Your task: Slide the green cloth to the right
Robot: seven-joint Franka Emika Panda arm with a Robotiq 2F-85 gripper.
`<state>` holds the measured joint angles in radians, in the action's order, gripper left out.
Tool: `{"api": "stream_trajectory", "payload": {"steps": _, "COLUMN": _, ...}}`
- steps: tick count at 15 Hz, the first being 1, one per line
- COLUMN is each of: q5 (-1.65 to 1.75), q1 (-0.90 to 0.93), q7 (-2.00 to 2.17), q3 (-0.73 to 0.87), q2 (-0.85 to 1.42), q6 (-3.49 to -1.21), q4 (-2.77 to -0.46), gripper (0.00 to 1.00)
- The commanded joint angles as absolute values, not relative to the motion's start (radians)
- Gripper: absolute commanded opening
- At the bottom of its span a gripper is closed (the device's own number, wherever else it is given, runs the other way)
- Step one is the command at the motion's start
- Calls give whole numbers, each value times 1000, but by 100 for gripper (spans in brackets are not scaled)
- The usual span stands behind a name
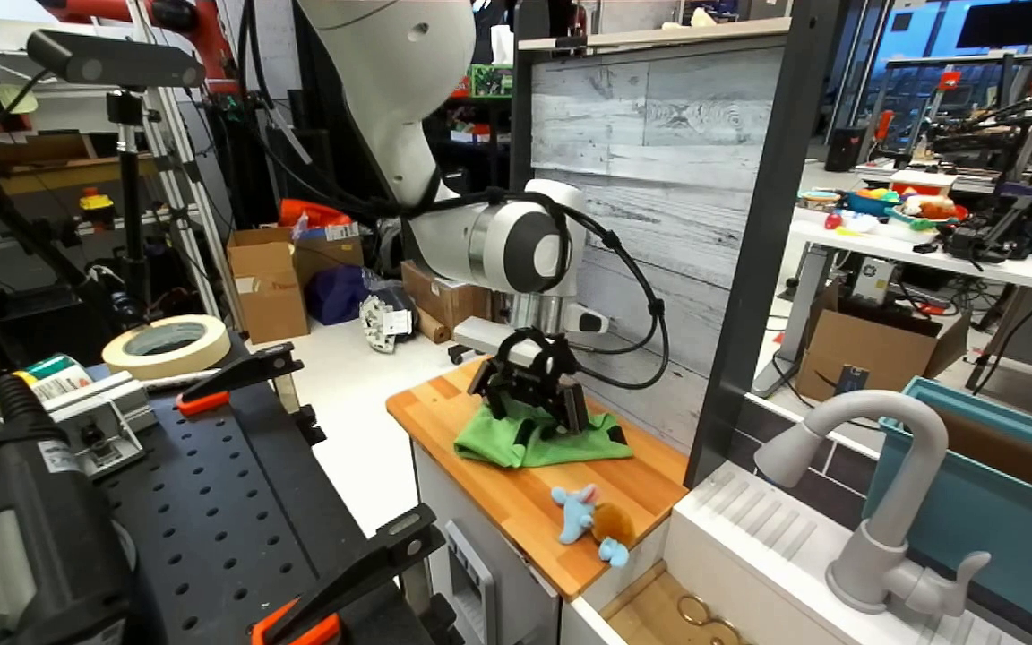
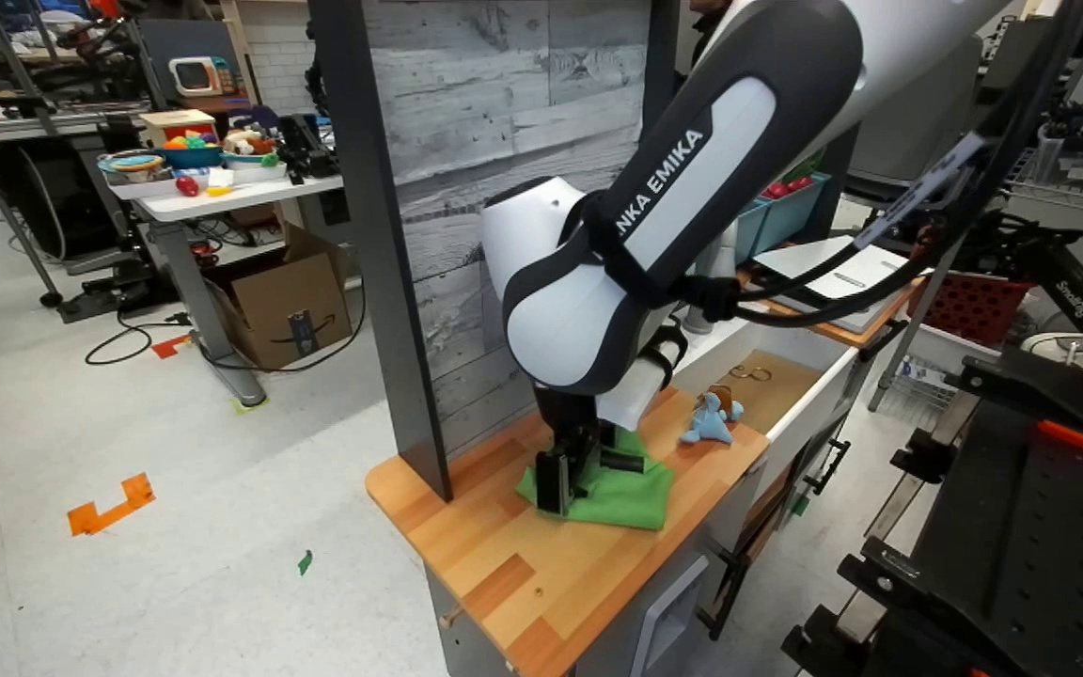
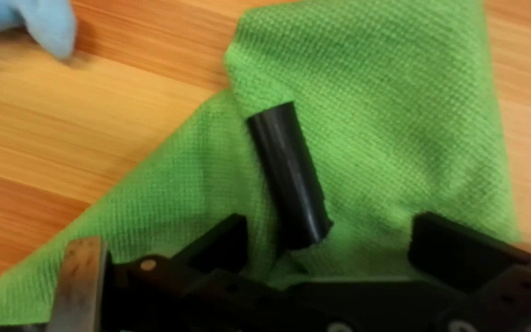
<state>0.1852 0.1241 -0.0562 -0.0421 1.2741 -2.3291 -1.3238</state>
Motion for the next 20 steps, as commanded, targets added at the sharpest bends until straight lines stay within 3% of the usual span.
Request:
{"api": "stream_trajectory", "payload": {"steps": 1, "q5": 144, "q1": 80, "q7": -62, "q3": -20, "q2": 1354, "q6": -2282, "q4": -1213, "gripper": 100}}
{"api": "stream_trajectory", "payload": {"steps": 10, "q5": 82, "q1": 2, "q7": -50, "q3": -18, "q2": 1299, "q6": -2248, "q4": -1232, "gripper": 100}}
{"api": "stream_trajectory", "payload": {"steps": 17, "q5": 129, "q1": -3, "q7": -5, "q3": -9, "q2": 1019, "q6": -2378, "q4": -1567, "gripper": 100}}
{"api": "stream_trajectory", "payload": {"steps": 18, "q5": 97, "q1": 3, "q7": -21, "q3": -7, "q2": 1162, "q6": -2309, "q4": -1404, "gripper": 100}}
{"api": "stream_trajectory", "payload": {"steps": 20, "q5": 100, "q1": 3, "q7": -20, "q3": -4, "q2": 1087, "q6": -2340, "q4": -1480, "gripper": 100}}
